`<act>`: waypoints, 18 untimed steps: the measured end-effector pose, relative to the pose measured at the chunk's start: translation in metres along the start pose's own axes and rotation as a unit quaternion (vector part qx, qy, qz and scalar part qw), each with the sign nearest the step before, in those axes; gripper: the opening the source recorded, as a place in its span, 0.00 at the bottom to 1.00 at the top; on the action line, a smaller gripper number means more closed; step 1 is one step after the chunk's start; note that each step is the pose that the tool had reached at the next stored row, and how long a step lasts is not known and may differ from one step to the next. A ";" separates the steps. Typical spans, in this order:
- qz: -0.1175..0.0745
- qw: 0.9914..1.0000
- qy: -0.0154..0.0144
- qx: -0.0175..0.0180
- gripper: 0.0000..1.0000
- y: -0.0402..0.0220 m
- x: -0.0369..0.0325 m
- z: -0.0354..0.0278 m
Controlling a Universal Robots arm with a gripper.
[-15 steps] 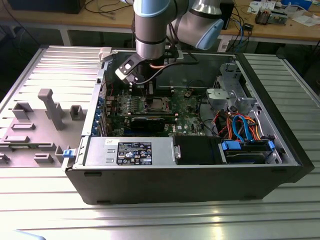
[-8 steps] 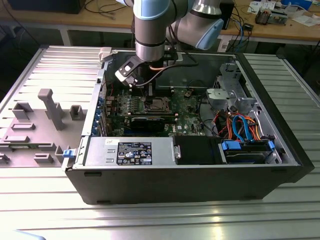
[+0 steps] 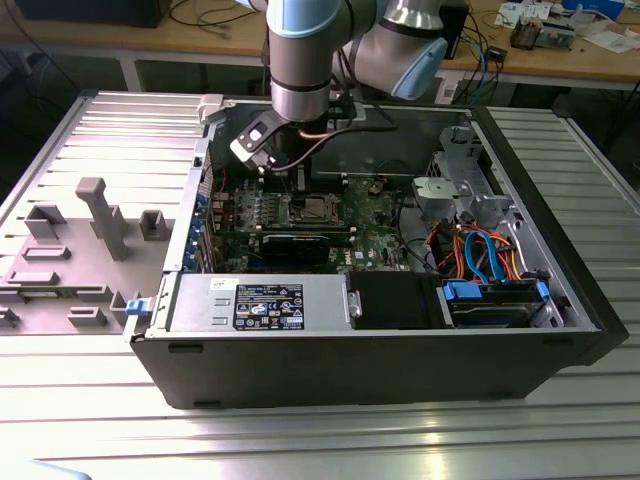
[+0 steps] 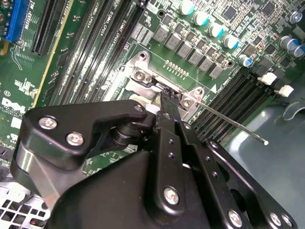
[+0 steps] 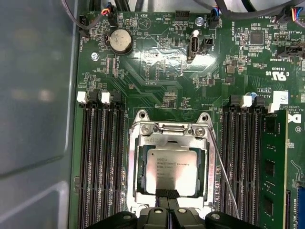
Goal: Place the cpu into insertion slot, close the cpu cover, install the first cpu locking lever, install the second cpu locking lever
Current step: 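Close the cpu cover, then install the first cpu locking lever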
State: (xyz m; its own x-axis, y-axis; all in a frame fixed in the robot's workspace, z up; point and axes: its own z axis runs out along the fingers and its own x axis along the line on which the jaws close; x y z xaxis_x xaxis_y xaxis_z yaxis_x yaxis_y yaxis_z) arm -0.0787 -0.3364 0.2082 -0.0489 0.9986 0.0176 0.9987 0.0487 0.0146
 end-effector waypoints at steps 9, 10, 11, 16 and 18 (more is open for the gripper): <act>0.000 1.000 -0.005 0.002 0.11 0.0216 -0.0001 0.0020; 0.000 1.000 -0.006 0.002 0.11 0.0222 -0.0001 0.0020; 0.000 1.000 -0.006 0.002 0.11 0.0222 -0.0001 0.0020; 0.000 1.000 -0.006 0.002 0.11 0.0223 -0.0001 0.0021; 0.000 1.000 -0.006 0.002 0.11 0.0223 -0.0001 0.0021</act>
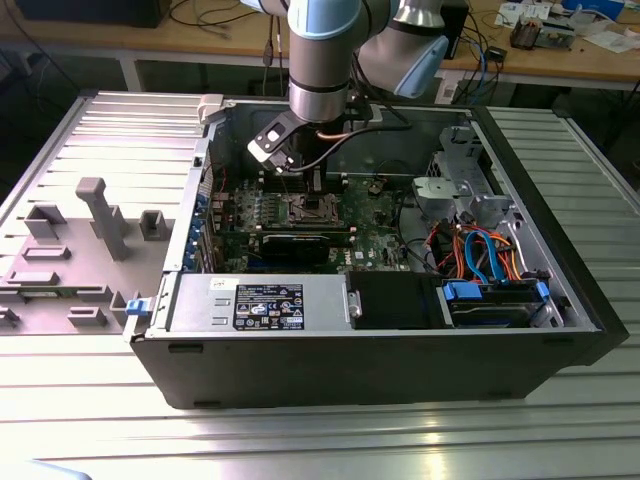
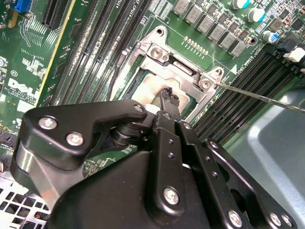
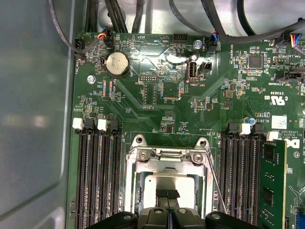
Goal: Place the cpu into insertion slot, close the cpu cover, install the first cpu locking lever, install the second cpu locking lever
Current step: 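Install the first cpu locking lever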
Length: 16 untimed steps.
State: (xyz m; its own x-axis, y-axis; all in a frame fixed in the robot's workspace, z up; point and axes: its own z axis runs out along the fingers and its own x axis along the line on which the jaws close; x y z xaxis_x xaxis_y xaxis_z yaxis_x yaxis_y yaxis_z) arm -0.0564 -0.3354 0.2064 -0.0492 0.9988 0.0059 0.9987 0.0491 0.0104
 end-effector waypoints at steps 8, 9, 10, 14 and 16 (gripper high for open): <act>0.000 1.000 0.000 0.000 0.11 -0.0002 0.0000 -0.0046; 0.000 1.000 0.000 0.000 0.11 -0.0002 0.0000 -0.0052; 0.000 1.000 0.000 0.000 0.11 -0.0002 0.0001 -0.0060; 0.000 1.000 0.000 0.000 0.11 -0.0004 0.0001 -0.0085; 0.000 1.000 0.000 0.000 0.11 -0.0004 0.0001 -0.0097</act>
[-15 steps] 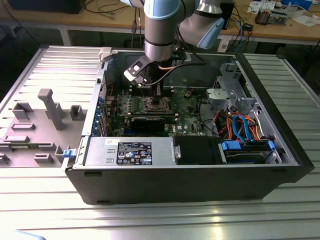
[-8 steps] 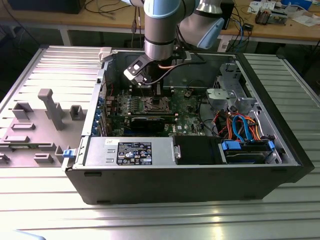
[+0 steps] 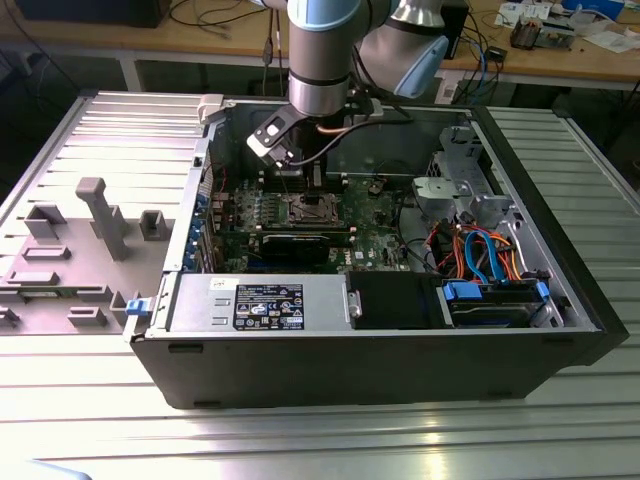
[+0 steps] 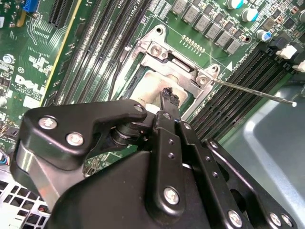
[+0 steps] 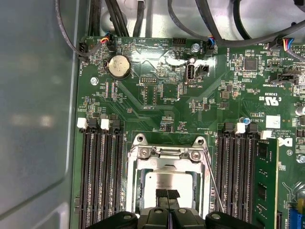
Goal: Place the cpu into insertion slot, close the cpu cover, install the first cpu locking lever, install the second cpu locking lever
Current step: 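Install the first cpu locking lever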
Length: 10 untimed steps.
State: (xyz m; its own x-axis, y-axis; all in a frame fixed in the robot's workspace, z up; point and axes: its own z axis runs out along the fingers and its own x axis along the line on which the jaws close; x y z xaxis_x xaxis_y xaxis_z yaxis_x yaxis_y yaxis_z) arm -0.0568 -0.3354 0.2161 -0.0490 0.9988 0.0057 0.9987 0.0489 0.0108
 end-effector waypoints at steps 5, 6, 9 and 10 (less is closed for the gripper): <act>0.000 1.000 0.000 0.000 0.11 0.0000 0.0001 -0.0024; 0.000 1.000 0.000 0.000 0.11 -0.0001 0.0001 -0.0024; 0.000 1.000 0.000 0.000 0.11 -0.0001 0.0000 -0.0025; 0.000 1.000 0.000 0.000 0.11 -0.0001 0.0000 -0.0025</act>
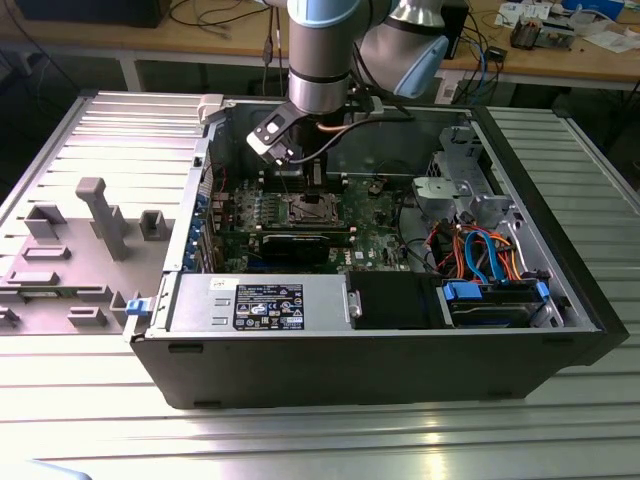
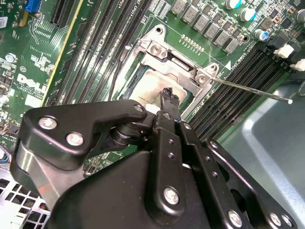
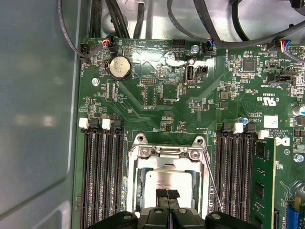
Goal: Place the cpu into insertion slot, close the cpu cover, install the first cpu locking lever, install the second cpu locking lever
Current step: 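Install the first cpu locking lever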
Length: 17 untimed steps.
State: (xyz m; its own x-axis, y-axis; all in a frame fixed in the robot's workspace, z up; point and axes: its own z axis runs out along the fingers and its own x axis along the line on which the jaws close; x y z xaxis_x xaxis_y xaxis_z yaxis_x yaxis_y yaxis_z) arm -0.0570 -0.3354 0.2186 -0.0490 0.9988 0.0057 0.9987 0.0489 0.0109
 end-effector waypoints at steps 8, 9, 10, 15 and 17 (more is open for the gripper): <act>0.000 1.000 0.000 0.000 0.11 0.0000 0.0000 -0.0052; 0.000 1.000 0.000 0.000 0.11 0.0000 0.0000 -0.0056; 0.000 1.000 0.000 0.000 0.11 0.0001 0.0001 -0.0058; 0.000 1.000 0.000 0.000 0.11 0.0001 0.0001 -0.0118; 0.000 1.000 0.000 0.000 0.11 0.0001 0.0001 -0.0175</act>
State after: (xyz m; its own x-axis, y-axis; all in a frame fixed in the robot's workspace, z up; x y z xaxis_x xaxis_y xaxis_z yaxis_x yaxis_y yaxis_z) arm -0.0571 -0.3354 0.2361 -0.0491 0.9988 0.0056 0.9987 0.0490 0.0113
